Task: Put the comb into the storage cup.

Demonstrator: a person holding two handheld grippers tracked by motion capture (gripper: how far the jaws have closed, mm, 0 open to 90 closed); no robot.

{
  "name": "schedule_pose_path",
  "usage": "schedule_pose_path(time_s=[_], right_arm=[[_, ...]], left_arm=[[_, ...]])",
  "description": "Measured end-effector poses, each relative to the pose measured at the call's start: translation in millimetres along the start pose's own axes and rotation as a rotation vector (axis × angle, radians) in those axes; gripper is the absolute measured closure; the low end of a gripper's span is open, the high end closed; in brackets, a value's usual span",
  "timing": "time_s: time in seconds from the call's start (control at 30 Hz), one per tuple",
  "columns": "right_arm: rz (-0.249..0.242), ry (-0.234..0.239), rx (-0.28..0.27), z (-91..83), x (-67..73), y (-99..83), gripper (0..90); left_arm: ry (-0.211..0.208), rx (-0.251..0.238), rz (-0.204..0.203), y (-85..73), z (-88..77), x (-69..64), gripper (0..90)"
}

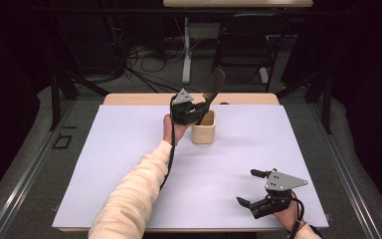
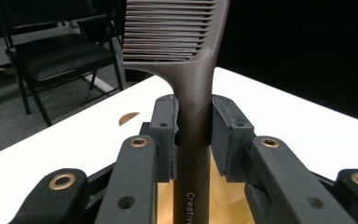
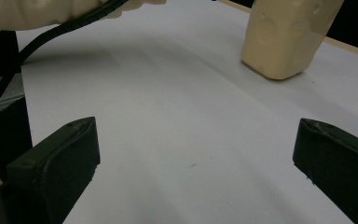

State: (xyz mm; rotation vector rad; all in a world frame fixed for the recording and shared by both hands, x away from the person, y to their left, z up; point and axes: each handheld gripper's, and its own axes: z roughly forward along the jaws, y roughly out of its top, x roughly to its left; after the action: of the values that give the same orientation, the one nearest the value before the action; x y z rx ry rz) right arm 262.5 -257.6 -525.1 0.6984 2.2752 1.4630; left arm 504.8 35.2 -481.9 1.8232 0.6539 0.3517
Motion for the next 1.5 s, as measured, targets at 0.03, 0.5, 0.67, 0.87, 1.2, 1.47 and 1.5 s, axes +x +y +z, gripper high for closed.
schedule_pose_path(time_s=[0.03, 0.5, 0.67, 0.87, 1.2, 1.47, 1.5], right_arm=[[-0.001, 0.0, 0.001, 0.2, -0.1, 0.0, 0.0], [-0.001, -0.001, 0.0, 0.2, 0.4, 0.2, 0.0], [-0.001, -0.002, 0.003, 0.6, 0.2, 0.3, 0.0], [0.0, 0.0, 0.0, 0.2, 0.5, 0.4, 0.0], [-0.002, 0.001, 0.001, 0.6, 1.2, 0.8, 0.0], [-0.006, 0.001, 0.004, 1.3, 0.7, 0.6, 0.0], [-0.007, 0.001, 0.002, 1.3, 0.8, 0.5, 0.0]], left_arm=[[0.001, 0.004, 0.001, -0.4, 0.2, -0.4, 71.4], [0.01, 0.056, 0.04, -1.5, 2.2, -5.0, 71.4], [0.005, 0.084, 0.045, -1.4, 3.0, -4.8, 71.2], [-0.06, 0.087, 0.047, 6.9, -9.6, -10.0, 45.6], [-0.073, 0.226, 0.058, 15.8, -34.8, -16.0, 7.9], [-0.037, 0.262, 0.028, 14.2, -52.1, -7.2, 0.0], [-0.035, 0.259, 0.025, 13.9, -54.5, -6.3, 0.0]])
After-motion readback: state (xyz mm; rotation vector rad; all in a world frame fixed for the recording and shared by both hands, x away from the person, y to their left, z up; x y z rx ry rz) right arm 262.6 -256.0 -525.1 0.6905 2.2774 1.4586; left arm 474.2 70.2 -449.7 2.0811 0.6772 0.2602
